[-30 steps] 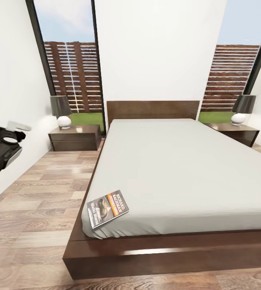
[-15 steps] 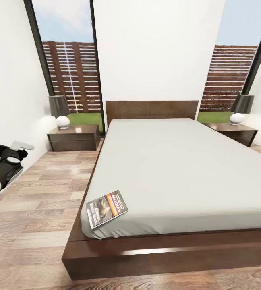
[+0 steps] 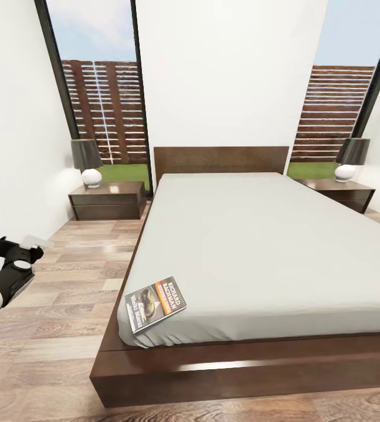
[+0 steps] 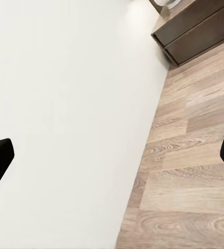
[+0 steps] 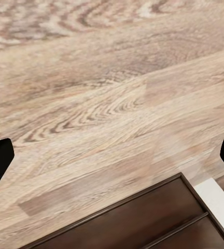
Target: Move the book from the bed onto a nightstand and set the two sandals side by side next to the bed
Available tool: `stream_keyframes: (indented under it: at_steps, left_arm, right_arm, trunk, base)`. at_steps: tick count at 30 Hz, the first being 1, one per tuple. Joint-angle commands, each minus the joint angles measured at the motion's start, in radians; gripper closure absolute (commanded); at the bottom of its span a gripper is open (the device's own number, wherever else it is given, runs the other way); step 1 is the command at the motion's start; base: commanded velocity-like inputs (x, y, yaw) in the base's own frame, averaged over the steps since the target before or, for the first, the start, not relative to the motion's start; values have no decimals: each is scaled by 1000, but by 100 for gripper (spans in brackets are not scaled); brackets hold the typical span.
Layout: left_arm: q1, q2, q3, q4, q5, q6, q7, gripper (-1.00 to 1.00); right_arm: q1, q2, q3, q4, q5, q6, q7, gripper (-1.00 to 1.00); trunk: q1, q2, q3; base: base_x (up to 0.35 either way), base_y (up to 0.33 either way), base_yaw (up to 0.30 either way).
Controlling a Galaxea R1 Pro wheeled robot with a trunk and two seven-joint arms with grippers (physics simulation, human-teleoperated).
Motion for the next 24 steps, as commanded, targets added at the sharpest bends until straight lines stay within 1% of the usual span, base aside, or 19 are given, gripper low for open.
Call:
stream_keyframes:
  at_steps: [1, 2, 3, 6, 7, 11, 12, 15, 16, 18, 19, 22, 23, 24]
  left_arm:
    - [20, 1, -9, -1, 9, -9, 3, -100]
    - [39, 2, -9, 0, 9, -14, 3, -100]
    - [39, 2, -9, 0, 9, -14, 3, -100]
    - [89, 18, -9, 1, 9, -27, 3, -100]
    - [89, 18, -9, 1, 9, -27, 3, -100]
    - [151, 56, -9, 2, 9, -46, 2, -100]
    - [151, 56, -9, 2, 9, -46, 2, -100]
    - [189, 87, -9, 3, 9, -64, 2, -100]
    - [189, 87, -9, 3, 9, -64, 2, -100]
    - [211, 107, -9, 4, 10, -74, 2, -100]
    - [211, 107, -9, 4, 10, -74, 2, -100]
    - [238, 132, -8, 5, 10, -83, 2, -100]
    - [238, 132, -8, 5, 10, -83, 2, -100]
    - [247, 140, -8, 5, 10, -85, 2, -100]
  right_arm:
    - [0, 0, -7, 2, 2, -8, -1, -100]
    - [0, 0, -7, 2, 2, -8, -1, -100]
    - [0, 0, -7, 2, 2, -8, -1, -100]
    - [0, 0, -6, 2, 2, -8, -1, -100]
    - [0, 0, -6, 2, 2, -8, -1, -100]
    - [0, -1, -3, 2, 2, -8, -1, -100]
    - [0, -1, -3, 2, 2, -8, -1, -100]
    - [0, -5, -2, 2, 2, -8, -1, -100]
    - [0, -5, -2, 2, 2, -8, -1, -100]
    - [0, -9, -2, 3, 2, -8, -1, -100]
    - [0, -9, -2, 3, 2, -8, -1, -100]
    - [0, -14, -1, 3, 1, -8, -1, -100]
    - [0, -14, -1, 3, 1, -8, -1, -100]
    - [0, -15, -1, 3, 1, -8, -1, -100]
  trunk:
    - [0, 0, -1]
    - [0, 0, -1]
    - [0, 0, -1]
    - [0, 0, -1]
    - [0, 0, -1]
    - [0, 0, -1]
    - [0, 0, -1]
    - [0, 0, -1]
    - [0, 0, -1]
    - [0, 0, -1]
    - [0, 0, -1]
    - [0, 0, -1]
    - [0, 0, -1]
    - [0, 0, -1]
  base:
    - [0, 0, -1]
    - [0, 0, 0]
    - [0, 0, 0]
    - [0, 0, 0]
    - [0, 0, 0]
    - [0, 0, 0]
    - [0, 0, 0]
    - [0, 0, 0]
    - [0, 0, 0]
    - [0, 0, 0]
    - [0, 0, 0]
    - [0, 0, 0]
    - [0, 0, 0]
    - [0, 0, 0]
